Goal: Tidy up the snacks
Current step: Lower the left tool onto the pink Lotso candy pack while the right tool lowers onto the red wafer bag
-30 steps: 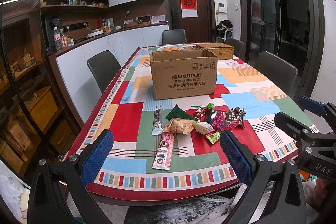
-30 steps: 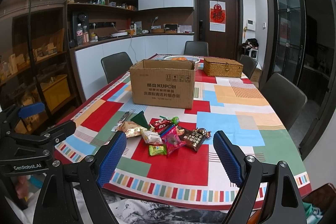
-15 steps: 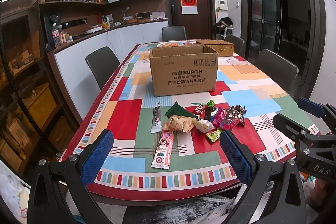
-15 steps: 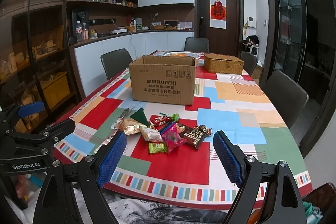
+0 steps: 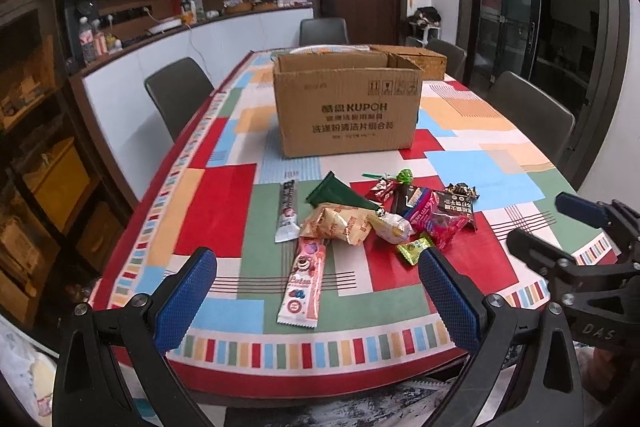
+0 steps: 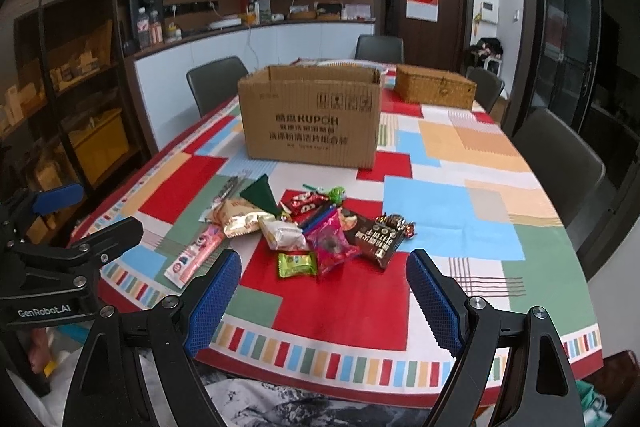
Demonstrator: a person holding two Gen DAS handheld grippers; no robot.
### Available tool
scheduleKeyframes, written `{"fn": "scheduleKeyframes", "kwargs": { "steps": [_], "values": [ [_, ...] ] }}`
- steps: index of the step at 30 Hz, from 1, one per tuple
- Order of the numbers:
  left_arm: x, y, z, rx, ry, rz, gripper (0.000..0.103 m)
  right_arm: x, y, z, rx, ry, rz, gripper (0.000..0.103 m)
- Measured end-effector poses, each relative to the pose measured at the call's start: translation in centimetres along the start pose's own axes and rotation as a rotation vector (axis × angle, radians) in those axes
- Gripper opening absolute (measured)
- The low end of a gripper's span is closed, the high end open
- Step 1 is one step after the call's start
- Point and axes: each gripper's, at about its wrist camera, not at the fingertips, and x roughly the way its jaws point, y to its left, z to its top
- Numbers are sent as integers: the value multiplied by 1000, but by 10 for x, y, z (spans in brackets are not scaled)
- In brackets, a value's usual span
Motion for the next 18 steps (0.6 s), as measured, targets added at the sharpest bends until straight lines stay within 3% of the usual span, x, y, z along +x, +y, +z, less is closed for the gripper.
{"fn": "scheduleKeyframes", "kwargs": {
  "steps": [9, 16, 18],
  "values": [
    [45, 3, 12, 10, 85, -75, 94, 48, 0, 12, -8, 113, 18, 85],
    [77, 7, 12, -5, 186, -52, 87, 88, -1, 14, -30, 222, 42, 85],
    [87, 9, 11, -12, 218, -47, 81, 95, -1, 13, -35, 245, 44, 85]
  ]
}}
